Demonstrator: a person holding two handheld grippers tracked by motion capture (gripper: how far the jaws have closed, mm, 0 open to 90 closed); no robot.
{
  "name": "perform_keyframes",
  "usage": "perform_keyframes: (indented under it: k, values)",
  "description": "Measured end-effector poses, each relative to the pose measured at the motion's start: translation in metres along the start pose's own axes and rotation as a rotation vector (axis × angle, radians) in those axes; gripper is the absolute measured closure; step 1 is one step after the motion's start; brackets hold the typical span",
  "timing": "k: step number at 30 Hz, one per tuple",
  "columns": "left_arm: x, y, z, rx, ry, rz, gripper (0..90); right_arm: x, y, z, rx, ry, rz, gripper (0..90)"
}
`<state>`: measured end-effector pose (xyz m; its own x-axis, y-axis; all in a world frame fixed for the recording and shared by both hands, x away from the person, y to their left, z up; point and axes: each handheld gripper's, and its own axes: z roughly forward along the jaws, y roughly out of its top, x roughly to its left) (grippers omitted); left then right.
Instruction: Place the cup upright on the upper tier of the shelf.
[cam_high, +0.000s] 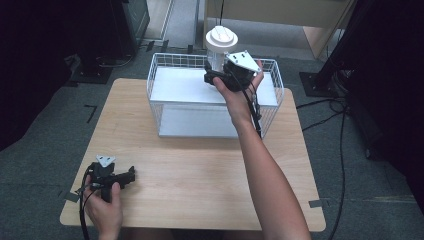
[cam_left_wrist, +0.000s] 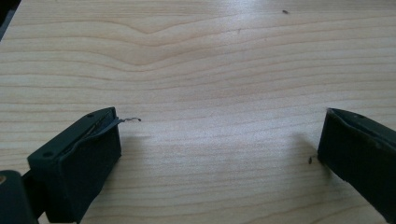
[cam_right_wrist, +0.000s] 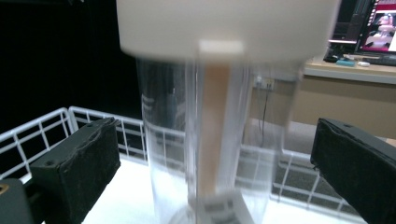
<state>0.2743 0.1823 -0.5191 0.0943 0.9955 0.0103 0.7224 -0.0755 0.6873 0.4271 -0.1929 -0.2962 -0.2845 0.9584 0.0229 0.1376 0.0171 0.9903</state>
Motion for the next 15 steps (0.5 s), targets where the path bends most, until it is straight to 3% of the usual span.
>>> perform_keyframes:
  k: [12, 15]
  values:
    - [0.0, 0.0, 0.0, 0.0, 0.0, 0.0, 0.0, -0.013, -0.029, -0.036, -0.019, 0.04, 0.036, 1.3]
    - [0.0, 0.0, 0.0, 0.001, 0.0, 0.002, 0.0, -0.013, -0.034, -0.045, -0.015, 0.047, 0.018, 1.3]
